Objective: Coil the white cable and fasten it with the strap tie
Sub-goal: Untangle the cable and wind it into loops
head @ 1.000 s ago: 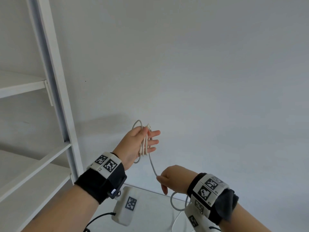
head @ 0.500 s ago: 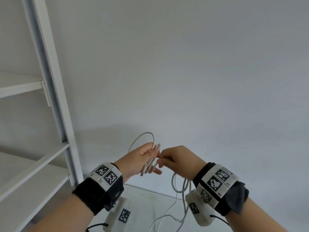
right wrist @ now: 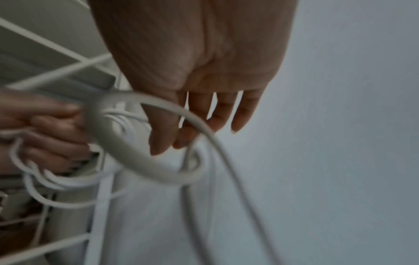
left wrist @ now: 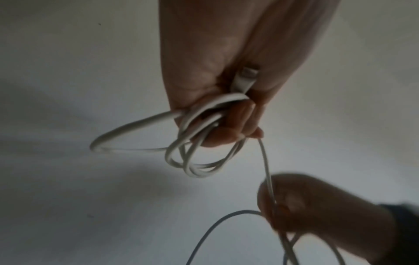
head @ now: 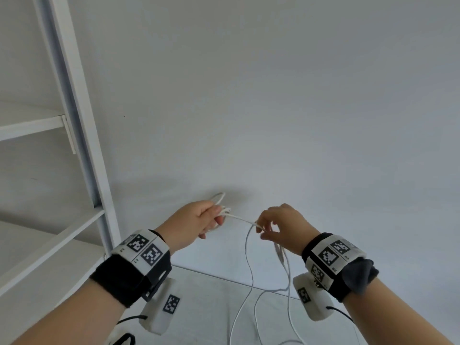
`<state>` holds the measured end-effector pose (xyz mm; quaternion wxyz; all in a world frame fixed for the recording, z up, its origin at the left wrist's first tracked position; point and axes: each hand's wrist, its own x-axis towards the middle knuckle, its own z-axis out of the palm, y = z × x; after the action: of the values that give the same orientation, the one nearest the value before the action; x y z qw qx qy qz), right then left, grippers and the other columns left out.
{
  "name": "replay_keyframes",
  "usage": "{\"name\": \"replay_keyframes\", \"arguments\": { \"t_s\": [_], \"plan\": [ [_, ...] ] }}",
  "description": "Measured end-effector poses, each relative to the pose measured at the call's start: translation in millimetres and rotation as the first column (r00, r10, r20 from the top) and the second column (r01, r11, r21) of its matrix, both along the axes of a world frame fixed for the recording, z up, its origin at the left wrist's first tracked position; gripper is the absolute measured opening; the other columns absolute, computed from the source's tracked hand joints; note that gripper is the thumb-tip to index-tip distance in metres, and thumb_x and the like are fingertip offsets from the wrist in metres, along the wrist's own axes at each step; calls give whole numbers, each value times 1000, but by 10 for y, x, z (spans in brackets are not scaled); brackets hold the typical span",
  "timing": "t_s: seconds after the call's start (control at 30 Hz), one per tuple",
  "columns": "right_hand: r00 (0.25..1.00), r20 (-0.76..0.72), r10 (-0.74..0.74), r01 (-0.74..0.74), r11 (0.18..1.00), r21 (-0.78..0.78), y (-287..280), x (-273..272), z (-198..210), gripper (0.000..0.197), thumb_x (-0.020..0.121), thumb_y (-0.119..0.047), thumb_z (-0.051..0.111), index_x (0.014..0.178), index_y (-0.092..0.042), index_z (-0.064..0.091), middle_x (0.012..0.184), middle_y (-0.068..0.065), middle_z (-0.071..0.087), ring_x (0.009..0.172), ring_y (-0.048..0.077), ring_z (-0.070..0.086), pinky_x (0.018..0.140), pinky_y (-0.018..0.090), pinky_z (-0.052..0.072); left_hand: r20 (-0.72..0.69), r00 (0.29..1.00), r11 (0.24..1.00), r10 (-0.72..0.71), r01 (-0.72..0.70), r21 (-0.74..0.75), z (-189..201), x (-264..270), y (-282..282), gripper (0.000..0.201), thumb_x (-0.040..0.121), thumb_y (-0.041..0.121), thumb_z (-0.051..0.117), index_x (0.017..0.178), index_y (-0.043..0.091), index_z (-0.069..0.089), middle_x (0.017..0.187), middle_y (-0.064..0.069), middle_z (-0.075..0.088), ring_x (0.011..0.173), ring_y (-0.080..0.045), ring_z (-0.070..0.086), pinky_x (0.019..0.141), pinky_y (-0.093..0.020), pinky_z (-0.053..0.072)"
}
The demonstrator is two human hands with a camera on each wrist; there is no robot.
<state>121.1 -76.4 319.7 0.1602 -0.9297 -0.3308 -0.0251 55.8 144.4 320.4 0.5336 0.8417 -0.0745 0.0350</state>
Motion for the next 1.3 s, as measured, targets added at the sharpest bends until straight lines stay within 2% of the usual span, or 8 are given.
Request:
{"name": "replay_keyframes", "arguments": {
  "t_s": [0.3, 0.47, 0.57, 0.7, 0.83, 1.0, 1.17, 1.3],
  "plan": [
    [958, -124, -258, 203, 917, -343, -578, 183, -832, 39, 84, -8, 53, 61, -35, 37, 90, -7, 47, 86, 11, 43, 80, 19, 36, 64, 982, 944, 180, -154, -290, 151, 76, 215, 32, 100, 21, 36, 74, 9, 50, 44, 10, 33, 43, -7, 30, 53, -25, 34],
    [942, -168, -290, 276, 956, -97, -385, 167, -796, 24, 84, -6, 45, 83, -30, 48, 89, -6, 54, 84, 14, 51, 78, 20, 39, 65, 989, 957, 134, -112, -267, 158, 97, 84, 32, 99, 22, 36, 74, 9, 51, 42, 12, 35, 42, -6, 31, 52, -23, 35],
    [962, -100, -256, 272, 933, 237, -143, 84, -597, 16, 84, -8, 49, 89, -24, 50, 86, -4, 55, 75, 14, 52, 66, 19, 38, 56, 992, 951, 111, -90, -295, 166, 93, -17, 32, 100, 21, 36, 75, 9, 51, 44, 12, 35, 42, -5, 33, 51, -20, 36],
    [929, -371, 9, 202, 825, 528, 183, -101, -470, 23, 94, -26, 45, 115, -20, 50, 101, -6, 59, 88, 6, 55, 77, 17, 42, 28, 997, 916, 70, -53, -398, 226, 73, -93, 31, 100, 23, 37, 77, 8, 51, 47, 10, 35, 43, -6, 32, 53, -21, 36],
    [889, -448, 93, 163, 851, 500, 234, -94, -672, 18, 94, -19, 44, 95, -31, 57, 86, -9, 65, 81, 3, 57, 81, 20, 43, -27, 1000, 745, -4, -14, -667, 381, 50, -20, 30, 98, 29, 38, 78, 11, 51, 49, 9, 33, 44, -8, 29, 55, -24, 36],
    [866, -495, 73, 183, 874, 450, 118, -101, -807, 24, 91, -15, 51, 70, -22, 60, 68, -5, 67, 67, 2, 62, 70, 10, 44, -44, 998, 596, -48, -7, -803, 472, 60, 156, 30, 98, 31, 39, 78, 12, 51, 47, 10, 33, 41, -5, 30, 45, -18, 40],
    [894, -428, -130, 231, 953, 195, -180, 23, -1048, 28, 90, -19, 47, 65, -28, 51, 68, -7, 65, 70, 8, 58, 68, 15, 40, -11, 994, 391, -108, 32, -920, 533, 65, 337, 31, 95, 35, 39, 75, 15, 51, 46, 10, 33, 38, -3, 32, 41, -15, 38],
    [853, -443, -275, 314, 949, 17, -494, 98, -1240, 29, 92, -21, 45, 64, -28, 47, 66, -9, 62, 68, 10, 56, 63, 15, 38, -13, 996, 483, -83, 29, -875, 573, 47, 343, 32, 97, 34, 37, 76, 14, 51, 46, 10, 33, 39, -3, 31, 41, -16, 39]
  ]
}}
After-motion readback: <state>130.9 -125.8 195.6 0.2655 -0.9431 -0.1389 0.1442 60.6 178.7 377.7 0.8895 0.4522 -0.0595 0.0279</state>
